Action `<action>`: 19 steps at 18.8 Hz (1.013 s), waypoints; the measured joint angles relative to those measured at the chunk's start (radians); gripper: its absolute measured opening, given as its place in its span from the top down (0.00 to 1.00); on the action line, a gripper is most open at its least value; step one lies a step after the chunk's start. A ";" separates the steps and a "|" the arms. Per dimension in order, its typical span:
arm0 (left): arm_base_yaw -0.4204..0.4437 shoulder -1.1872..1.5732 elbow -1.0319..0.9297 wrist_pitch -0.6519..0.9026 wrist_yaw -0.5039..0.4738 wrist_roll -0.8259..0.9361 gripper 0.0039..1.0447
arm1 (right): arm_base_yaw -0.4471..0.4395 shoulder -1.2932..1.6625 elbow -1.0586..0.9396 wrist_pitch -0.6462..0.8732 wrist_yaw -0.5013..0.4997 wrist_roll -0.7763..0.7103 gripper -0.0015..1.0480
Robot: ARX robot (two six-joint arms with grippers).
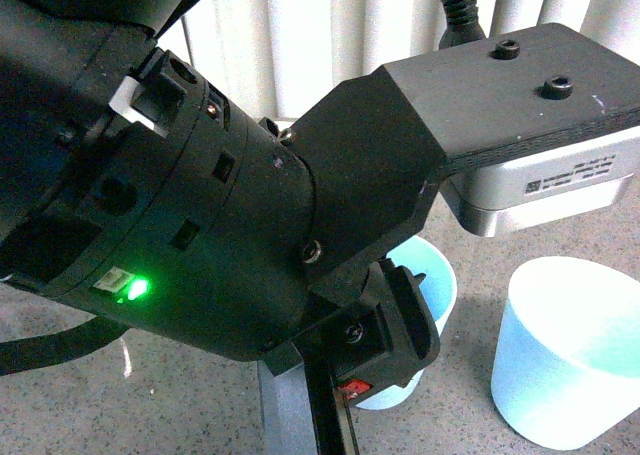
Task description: Stack blue cups with both arms
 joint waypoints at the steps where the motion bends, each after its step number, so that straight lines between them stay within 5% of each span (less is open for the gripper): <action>1: 0.000 0.000 0.000 0.000 -0.001 0.003 0.97 | 0.000 0.000 0.000 0.000 0.000 0.000 0.06; 11: 0.021 -0.037 0.061 -0.012 0.065 -0.026 0.05 | 0.000 0.000 0.000 0.000 0.000 0.000 0.06; 14: 0.097 -0.070 0.115 0.047 0.076 -0.084 0.06 | 0.000 0.000 0.000 0.000 0.000 0.000 0.06; 15: 0.209 -0.117 0.114 0.177 0.082 -0.204 0.06 | 0.000 0.000 0.000 0.000 0.000 0.000 0.06; 19: 0.412 -0.397 -0.061 0.448 0.037 -0.475 0.06 | 0.000 0.000 0.000 0.000 0.000 0.000 0.06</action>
